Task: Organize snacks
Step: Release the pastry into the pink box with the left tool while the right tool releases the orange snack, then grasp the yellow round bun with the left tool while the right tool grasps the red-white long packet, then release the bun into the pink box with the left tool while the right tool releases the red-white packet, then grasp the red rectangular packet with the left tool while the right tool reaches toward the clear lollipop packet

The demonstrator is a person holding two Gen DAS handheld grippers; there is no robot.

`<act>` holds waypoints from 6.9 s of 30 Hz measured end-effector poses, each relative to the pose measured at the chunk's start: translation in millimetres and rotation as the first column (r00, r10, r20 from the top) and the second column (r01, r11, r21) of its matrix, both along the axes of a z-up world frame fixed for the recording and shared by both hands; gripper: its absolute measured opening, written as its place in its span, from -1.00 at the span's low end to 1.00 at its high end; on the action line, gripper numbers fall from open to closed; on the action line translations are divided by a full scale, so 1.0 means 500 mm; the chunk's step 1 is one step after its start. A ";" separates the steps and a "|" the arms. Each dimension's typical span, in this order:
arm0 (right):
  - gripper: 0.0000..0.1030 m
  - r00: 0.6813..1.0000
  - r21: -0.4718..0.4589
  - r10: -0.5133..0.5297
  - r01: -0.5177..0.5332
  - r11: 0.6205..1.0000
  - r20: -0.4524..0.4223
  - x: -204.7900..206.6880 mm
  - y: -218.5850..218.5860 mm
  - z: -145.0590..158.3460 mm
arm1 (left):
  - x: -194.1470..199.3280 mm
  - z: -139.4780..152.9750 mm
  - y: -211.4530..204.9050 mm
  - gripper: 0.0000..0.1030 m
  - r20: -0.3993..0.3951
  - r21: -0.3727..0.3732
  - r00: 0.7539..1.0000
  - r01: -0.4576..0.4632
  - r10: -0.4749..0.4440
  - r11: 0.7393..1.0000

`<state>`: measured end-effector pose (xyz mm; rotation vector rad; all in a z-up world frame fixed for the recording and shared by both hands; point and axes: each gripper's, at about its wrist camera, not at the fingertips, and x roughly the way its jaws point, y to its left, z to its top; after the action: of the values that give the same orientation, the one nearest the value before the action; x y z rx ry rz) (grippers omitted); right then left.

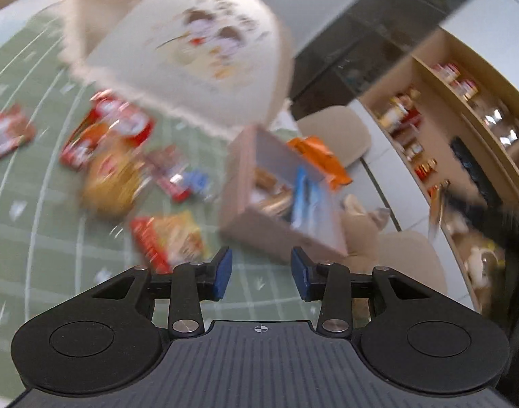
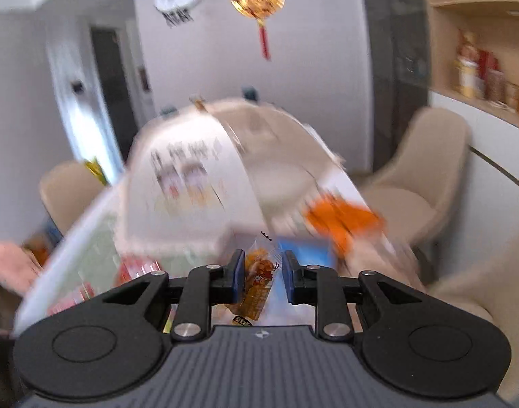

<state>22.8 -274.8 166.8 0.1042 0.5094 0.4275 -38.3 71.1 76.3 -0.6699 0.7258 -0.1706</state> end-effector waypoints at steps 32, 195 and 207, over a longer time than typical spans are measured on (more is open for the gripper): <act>0.26 0.906 -0.166 0.234 -0.307 0.937 -0.352 -0.110 0.264 -0.298 | 0.128 -0.011 0.072 -0.17 -0.067 0.486 0.998 0.025 0.008 0.874; -0.64 0.730 -0.030 0.400 -0.498 0.867 -0.555 -0.001 0.436 -0.344 | -0.065 -0.082 0.128 0.08 -0.203 0.142 0.979 0.064 -0.034 0.988; 0.06 0.873 -0.190 0.199 -0.309 0.932 -0.445 -0.136 0.229 -0.351 | 0.004 -0.080 -0.065 0.08 -0.166 0.422 0.969 0.237 -0.182 0.875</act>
<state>-45.3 -160.5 -8.8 -0.1286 1.0094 0.6001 -36.5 38.4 36.1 -0.1666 0.9194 -0.1581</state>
